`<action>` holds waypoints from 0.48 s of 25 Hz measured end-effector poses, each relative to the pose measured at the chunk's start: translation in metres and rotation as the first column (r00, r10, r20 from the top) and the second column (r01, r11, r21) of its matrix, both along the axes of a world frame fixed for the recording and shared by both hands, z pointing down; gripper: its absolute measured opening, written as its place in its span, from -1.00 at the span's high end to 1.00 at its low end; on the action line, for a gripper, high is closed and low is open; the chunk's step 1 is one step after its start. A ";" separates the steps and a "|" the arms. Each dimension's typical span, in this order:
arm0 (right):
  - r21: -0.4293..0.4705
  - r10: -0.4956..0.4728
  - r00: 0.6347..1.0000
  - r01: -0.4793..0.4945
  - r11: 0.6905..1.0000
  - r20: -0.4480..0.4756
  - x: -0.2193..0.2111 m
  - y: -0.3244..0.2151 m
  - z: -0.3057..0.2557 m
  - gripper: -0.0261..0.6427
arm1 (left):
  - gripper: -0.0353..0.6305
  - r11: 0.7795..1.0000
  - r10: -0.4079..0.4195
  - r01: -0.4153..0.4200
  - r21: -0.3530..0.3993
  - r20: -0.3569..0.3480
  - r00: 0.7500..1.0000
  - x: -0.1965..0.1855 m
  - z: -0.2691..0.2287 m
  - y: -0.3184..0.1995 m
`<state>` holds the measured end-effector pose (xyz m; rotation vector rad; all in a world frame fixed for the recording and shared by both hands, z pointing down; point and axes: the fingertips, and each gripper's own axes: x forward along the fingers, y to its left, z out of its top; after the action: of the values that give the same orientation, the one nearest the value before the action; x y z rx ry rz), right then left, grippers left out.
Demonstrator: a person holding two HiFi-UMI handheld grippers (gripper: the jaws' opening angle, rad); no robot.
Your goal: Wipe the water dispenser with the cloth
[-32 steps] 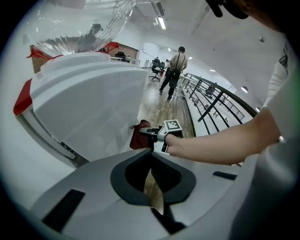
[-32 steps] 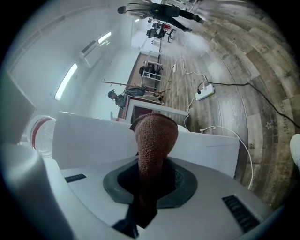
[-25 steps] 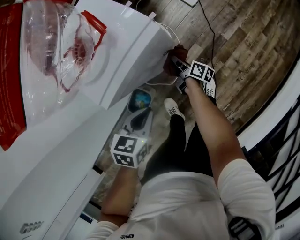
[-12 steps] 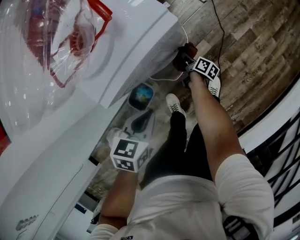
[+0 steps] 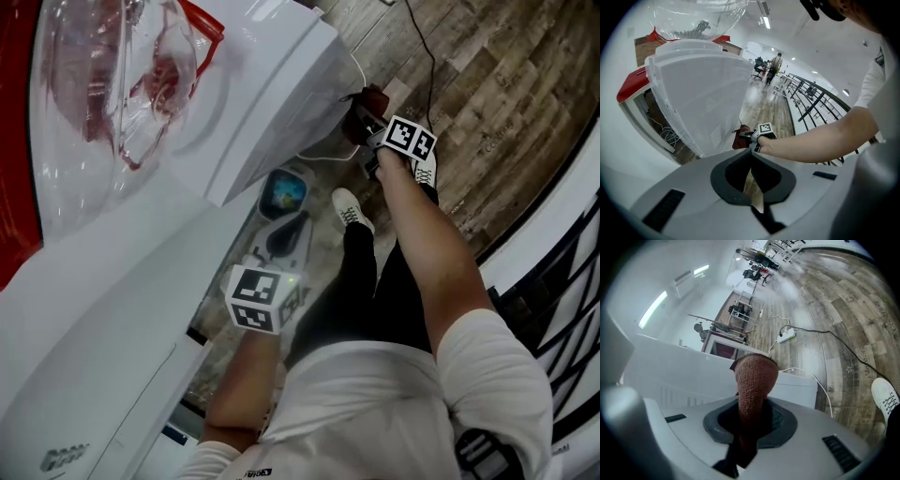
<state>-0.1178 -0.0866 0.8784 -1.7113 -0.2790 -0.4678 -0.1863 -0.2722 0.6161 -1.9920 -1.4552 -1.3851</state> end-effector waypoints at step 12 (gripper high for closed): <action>0.046 0.015 0.928 0.003 0.999 -0.372 -0.014 -0.051 -0.242 0.75 | 0.93 0.996 0.051 -0.050 -0.076 0.015 0.999 0.013 -0.028 -0.003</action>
<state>-0.1321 -0.1380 0.6361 -1.7146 0.0033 -0.1348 -0.1730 -0.2754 0.5881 -1.9784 -1.5763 -1.3475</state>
